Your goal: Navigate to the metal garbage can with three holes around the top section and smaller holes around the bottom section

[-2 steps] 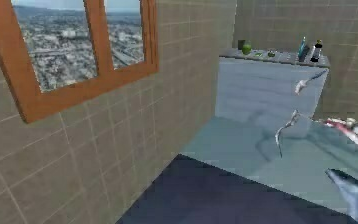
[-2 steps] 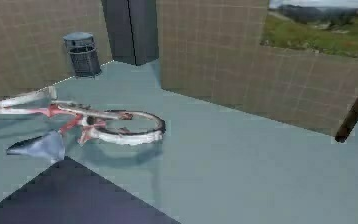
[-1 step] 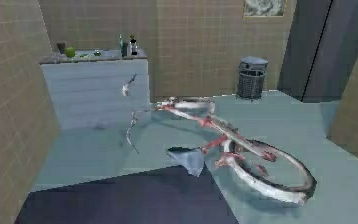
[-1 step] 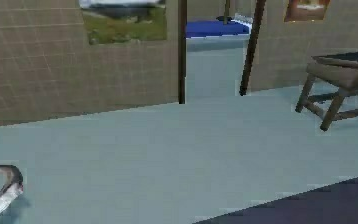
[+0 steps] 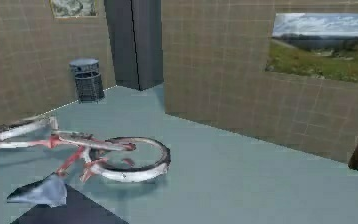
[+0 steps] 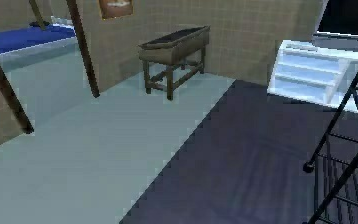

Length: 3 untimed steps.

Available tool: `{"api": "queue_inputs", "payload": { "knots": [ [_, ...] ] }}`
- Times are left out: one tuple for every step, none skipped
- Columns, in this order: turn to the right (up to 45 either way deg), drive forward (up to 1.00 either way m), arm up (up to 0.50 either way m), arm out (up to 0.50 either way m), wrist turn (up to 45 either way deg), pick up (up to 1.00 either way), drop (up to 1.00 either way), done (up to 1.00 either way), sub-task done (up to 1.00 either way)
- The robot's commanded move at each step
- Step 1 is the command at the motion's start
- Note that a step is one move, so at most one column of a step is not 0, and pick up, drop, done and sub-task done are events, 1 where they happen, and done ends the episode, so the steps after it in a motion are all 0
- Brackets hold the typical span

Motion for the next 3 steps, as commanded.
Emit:
{"api": "queue_inputs", "payload": {
  "knots": [
    [24.0, 0.0, 0.0, 0.0, 0.0, 0.0, 0.0, 0.0, 0.0],
    [0.0, 1.0, 0.0, 0.0, 0.0, 0.0, 0.0, 0.0, 0.0],
    [3.0, 0.0, 0.0, 0.0, 0.0, 0.0, 0.0, 0.0, 0.0]
  ]
}}
